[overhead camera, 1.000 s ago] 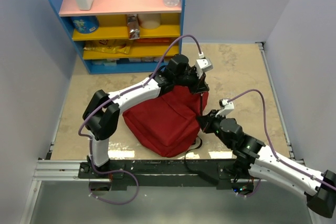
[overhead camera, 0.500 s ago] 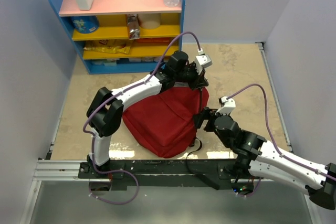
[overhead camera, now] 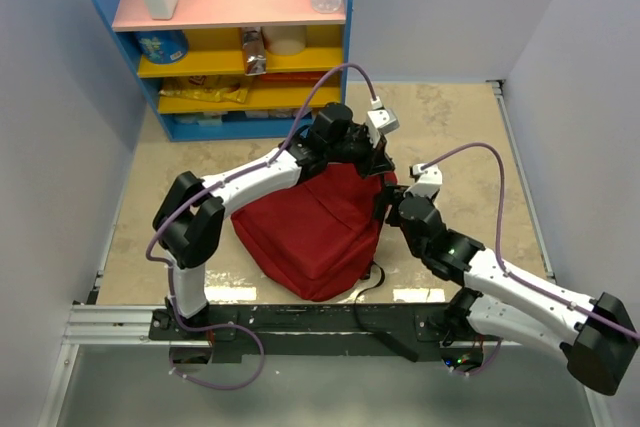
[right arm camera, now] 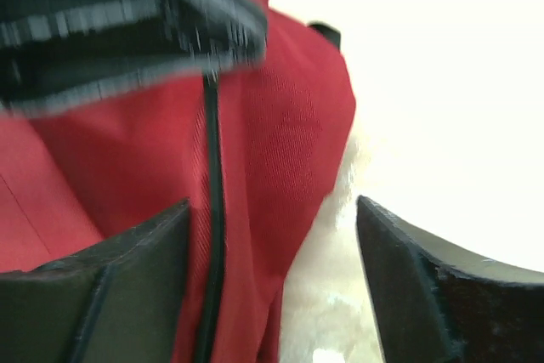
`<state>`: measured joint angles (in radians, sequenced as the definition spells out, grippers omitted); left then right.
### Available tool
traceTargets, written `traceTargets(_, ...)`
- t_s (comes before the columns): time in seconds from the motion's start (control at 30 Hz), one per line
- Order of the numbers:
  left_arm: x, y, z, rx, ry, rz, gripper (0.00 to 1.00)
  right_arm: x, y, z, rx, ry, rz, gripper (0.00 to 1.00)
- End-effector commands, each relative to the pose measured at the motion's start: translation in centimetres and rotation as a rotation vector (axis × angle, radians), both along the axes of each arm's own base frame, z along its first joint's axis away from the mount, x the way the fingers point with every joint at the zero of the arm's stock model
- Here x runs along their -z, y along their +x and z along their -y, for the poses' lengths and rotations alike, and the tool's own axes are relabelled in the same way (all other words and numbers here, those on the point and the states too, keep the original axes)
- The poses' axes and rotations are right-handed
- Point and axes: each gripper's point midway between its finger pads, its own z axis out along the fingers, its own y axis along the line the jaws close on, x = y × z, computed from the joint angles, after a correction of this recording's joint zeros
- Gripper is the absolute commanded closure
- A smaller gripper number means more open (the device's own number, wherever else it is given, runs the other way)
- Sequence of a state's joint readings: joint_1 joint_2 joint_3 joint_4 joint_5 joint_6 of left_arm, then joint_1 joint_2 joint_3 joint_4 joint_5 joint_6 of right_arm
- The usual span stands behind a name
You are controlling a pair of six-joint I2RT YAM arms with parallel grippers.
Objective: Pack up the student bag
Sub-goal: Zip the student bag at the center of the board.
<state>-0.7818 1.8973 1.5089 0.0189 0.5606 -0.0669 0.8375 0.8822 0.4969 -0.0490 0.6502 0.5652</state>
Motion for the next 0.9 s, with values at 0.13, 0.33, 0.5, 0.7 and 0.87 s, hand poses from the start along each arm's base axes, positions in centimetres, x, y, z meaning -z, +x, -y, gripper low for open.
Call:
traceTargets(0.13, -3.4, -2.5, 0.9, 0.049, -0.085, 0.038, 1.0, -4.8, 2.9, -2.3, -0.071, 0.039, 0.14, 0.35)
traceTargets(0.33, -3.9, -2.8, 2.1, 0.061, -0.094, 0.048, 1.0, -3.3, 2.5, -2.9, -0.095, 0.058, 0.1, 0.7)
traceTargets(0.5, -4.3, -1.9, 2.5, 0.044, -0.093, 0.081, 1.0, -2.4, 1.4, -1.6, -0.077, 0.065, 0.079, 0.96)
traceTargets(0.7, -4.4, -0.6, 2.3, 0.003, -0.073, 0.13, 1.0, -1.8, 0.0, -0.1, -0.037, 0.102, 0.047, 1.0)
traceTargets(0.87, -4.9, 0.5, 2.4, -0.024, -0.062, 0.17, 1.0, -0.2, -2.6, 0.9, -0.059, 0.153, -0.021, 1.0)
